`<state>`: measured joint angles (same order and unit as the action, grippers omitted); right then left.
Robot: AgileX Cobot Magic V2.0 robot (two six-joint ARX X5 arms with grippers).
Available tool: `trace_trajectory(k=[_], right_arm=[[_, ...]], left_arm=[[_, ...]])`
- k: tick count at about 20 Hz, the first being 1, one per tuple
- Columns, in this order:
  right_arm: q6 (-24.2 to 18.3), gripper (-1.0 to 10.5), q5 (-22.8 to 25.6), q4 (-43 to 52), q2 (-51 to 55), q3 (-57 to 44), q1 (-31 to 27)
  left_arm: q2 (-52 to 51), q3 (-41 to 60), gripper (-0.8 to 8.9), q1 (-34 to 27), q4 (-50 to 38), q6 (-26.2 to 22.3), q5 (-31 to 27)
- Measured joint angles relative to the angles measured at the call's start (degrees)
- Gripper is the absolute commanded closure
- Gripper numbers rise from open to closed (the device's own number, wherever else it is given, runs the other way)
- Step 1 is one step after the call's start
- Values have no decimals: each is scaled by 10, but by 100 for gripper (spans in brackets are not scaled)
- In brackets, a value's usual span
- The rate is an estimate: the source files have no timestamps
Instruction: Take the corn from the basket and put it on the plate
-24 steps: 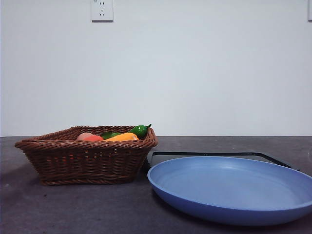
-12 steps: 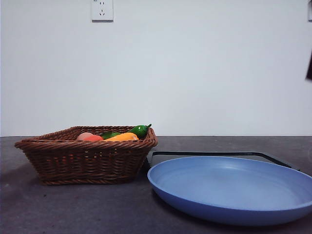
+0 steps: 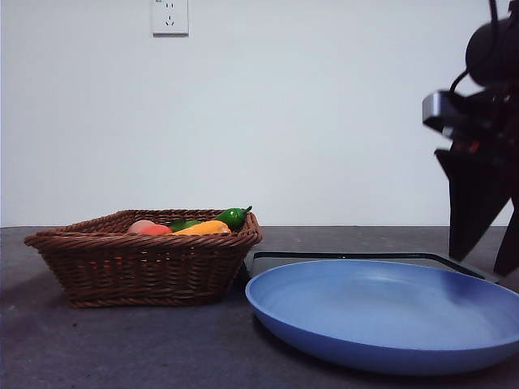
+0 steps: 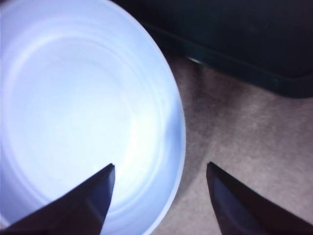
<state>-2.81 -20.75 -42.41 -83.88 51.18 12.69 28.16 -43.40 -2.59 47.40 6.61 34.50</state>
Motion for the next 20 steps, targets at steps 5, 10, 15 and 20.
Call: trace_trajectory(k=[5, 10, 15, 20], right_arm=[[-4, 731, 1, 21, -45, 0, 4], [-4, 924, 13, 25, -62, 0, 4], [-1, 945, 15, 30, -62, 2, 4], [1, 945, 18, -6, -37, 2, -1]], left_arm=[[0, 0, 388, 10, 0, 0, 2], [0, 0, 388, 12, 0, 0, 2], [0, 0, 389, 19, 0, 0, 2], [38, -9, 398, 52, 0, 2, 2]])
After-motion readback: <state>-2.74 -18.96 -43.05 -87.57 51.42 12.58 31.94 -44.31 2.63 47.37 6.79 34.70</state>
